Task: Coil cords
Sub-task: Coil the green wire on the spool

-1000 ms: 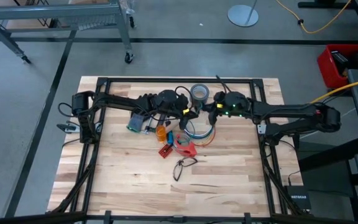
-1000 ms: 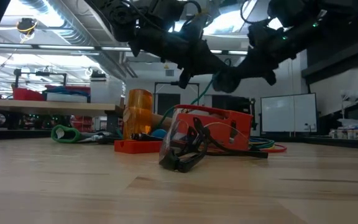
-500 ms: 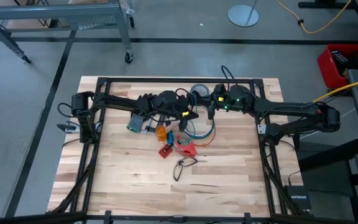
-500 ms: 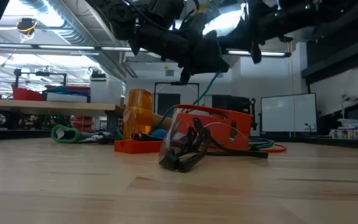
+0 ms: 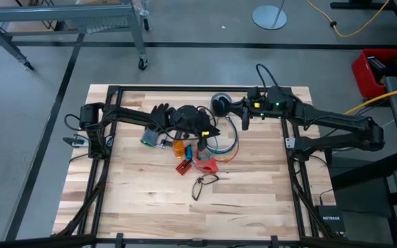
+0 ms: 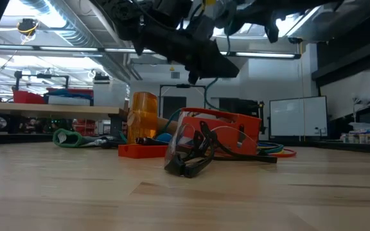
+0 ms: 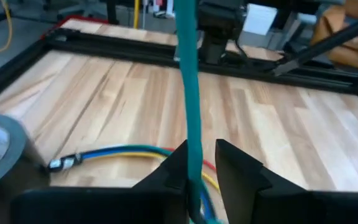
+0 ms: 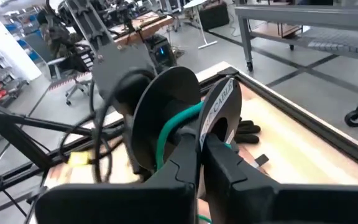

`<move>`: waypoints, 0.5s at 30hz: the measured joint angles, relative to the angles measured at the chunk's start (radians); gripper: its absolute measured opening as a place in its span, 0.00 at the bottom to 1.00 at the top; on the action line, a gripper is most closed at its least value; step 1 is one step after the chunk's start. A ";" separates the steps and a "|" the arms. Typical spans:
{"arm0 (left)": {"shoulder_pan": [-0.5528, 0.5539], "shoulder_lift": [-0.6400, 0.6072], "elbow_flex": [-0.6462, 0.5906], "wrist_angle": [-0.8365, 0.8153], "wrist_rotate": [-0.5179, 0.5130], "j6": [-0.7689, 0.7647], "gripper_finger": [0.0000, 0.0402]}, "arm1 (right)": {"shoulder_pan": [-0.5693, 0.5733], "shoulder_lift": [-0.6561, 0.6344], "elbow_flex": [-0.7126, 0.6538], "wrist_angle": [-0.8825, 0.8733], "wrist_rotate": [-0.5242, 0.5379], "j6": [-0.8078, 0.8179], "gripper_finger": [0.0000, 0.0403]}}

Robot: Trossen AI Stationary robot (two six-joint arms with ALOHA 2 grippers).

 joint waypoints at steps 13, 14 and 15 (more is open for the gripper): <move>-0.016 -0.001 0.000 0.007 -0.003 0.036 0.11 | 0.000 -0.124 0.008 -0.110 -0.006 -0.022 0.03; -0.016 -0.001 0.000 0.007 -0.003 0.036 0.12 | 0.000 -0.133 0.008 -0.127 -0.006 -0.022 0.03; -0.016 -0.001 0.000 0.007 -0.003 0.036 0.12 | 0.000 -0.143 0.008 -0.144 -0.006 -0.022 0.03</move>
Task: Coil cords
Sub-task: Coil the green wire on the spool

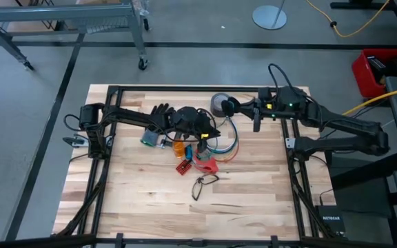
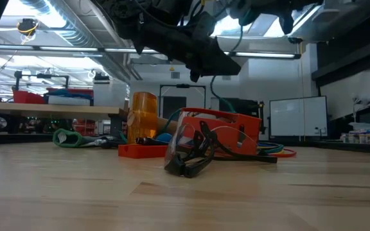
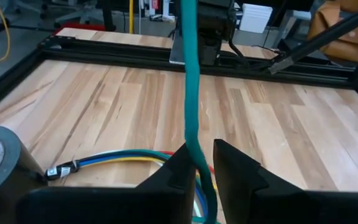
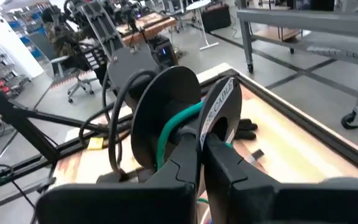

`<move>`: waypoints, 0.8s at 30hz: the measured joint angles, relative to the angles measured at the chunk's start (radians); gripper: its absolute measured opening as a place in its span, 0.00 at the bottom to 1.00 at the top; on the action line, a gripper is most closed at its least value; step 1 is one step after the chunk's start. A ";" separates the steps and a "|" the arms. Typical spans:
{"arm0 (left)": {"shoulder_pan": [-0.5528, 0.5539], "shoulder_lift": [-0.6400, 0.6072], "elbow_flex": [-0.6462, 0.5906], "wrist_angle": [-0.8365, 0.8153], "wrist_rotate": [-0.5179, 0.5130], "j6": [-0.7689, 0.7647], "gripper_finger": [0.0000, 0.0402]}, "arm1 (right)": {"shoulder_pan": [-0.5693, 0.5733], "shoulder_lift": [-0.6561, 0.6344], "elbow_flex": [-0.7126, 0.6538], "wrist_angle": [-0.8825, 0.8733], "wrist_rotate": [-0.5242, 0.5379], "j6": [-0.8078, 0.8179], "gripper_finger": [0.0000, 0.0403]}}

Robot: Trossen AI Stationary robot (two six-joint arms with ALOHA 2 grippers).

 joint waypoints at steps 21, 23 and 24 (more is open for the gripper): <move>0.000 0.000 0.000 0.000 0.007 0.035 0.03 | 0.000 -0.054 -0.002 -0.087 -0.013 0.000 0.03; 0.000 0.000 0.001 0.000 0.008 0.036 0.02 | 0.000 -0.062 -0.002 -0.090 -0.032 0.000 0.03; 0.000 0.000 0.001 0.000 0.008 0.037 0.02 | 0.000 -0.067 -0.002 -0.094 -0.043 0.000 0.03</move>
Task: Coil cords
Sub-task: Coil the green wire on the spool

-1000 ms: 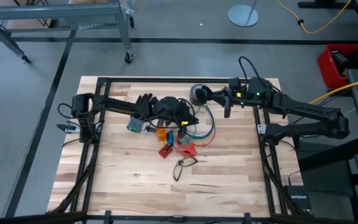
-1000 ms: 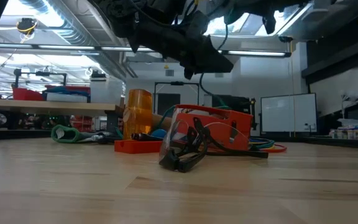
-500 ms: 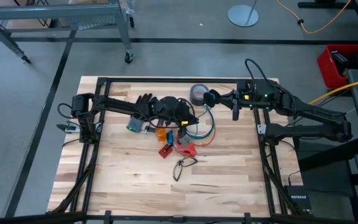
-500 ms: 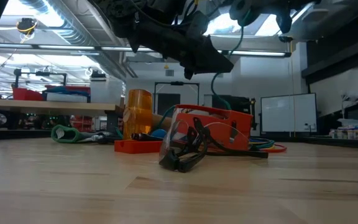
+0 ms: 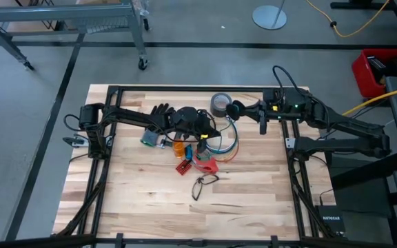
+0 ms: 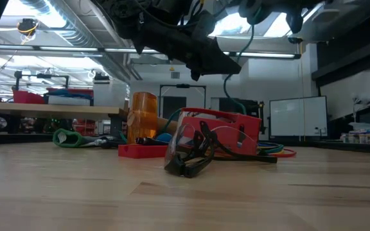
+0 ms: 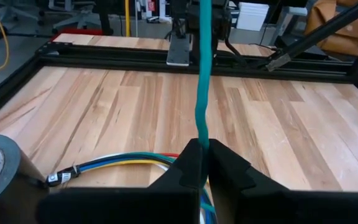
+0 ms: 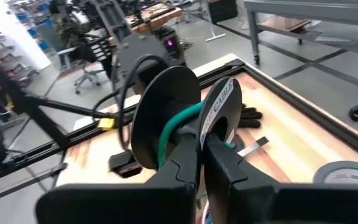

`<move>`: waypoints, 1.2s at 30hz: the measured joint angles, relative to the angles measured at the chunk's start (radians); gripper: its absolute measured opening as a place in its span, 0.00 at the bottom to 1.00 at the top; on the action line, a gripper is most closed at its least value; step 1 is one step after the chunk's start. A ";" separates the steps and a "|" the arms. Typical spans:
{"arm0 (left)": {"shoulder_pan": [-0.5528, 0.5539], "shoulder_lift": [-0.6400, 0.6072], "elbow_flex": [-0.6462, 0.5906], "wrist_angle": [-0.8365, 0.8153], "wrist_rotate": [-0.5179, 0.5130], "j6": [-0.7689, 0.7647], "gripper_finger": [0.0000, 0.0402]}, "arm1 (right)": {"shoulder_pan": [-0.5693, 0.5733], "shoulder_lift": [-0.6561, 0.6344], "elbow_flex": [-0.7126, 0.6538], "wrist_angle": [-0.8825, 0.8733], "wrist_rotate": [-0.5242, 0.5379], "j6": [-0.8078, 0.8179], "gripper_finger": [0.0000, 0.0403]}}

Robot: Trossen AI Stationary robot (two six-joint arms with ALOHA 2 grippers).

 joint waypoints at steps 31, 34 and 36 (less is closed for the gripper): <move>0.143 -0.001 0.000 -0.053 0.004 -0.275 0.00 | 0.001 0.230 -0.023 -0.326 -0.035 0.029 0.03; 0.141 -0.001 0.000 -0.052 0.026 -0.315 0.00 | 0.001 0.293 -0.024 -0.309 0.031 0.031 0.03; 0.140 -0.001 0.000 -0.052 0.036 -0.337 0.00 | 0.001 0.334 -0.024 -0.288 0.076 0.050 0.03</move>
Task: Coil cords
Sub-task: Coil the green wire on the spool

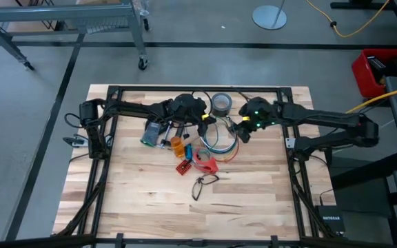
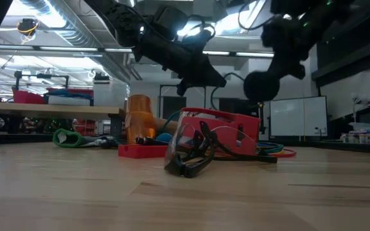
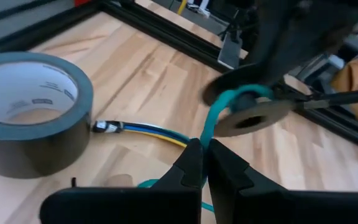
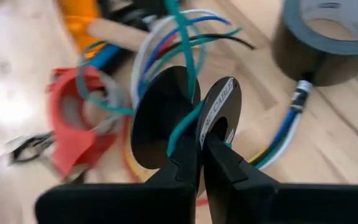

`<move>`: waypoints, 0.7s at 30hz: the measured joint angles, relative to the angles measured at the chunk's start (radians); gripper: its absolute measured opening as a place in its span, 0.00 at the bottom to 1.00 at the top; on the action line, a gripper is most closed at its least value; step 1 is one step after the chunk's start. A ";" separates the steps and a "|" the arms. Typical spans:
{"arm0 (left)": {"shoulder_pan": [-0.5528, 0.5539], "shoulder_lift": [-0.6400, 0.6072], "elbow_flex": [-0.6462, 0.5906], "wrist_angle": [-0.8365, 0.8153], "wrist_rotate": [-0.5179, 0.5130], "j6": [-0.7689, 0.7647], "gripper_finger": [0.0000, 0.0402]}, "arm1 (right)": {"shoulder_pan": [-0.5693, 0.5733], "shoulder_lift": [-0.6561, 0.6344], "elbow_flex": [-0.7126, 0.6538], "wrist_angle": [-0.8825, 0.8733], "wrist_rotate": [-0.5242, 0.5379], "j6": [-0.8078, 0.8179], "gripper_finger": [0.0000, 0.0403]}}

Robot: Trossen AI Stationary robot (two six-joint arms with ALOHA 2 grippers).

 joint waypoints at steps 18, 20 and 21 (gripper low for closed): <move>-0.079 0.000 0.000 0.006 0.020 -0.031 0.00 | -0.027 0.161 0.000 0.344 0.212 0.027 0.03; -0.090 0.000 0.000 0.006 0.014 -0.025 0.00 | -0.043 0.161 0.000 0.380 0.207 0.038 0.03; -0.095 0.000 0.000 0.008 0.010 -0.017 0.00 | -0.050 0.161 0.000 0.397 0.198 0.039 0.03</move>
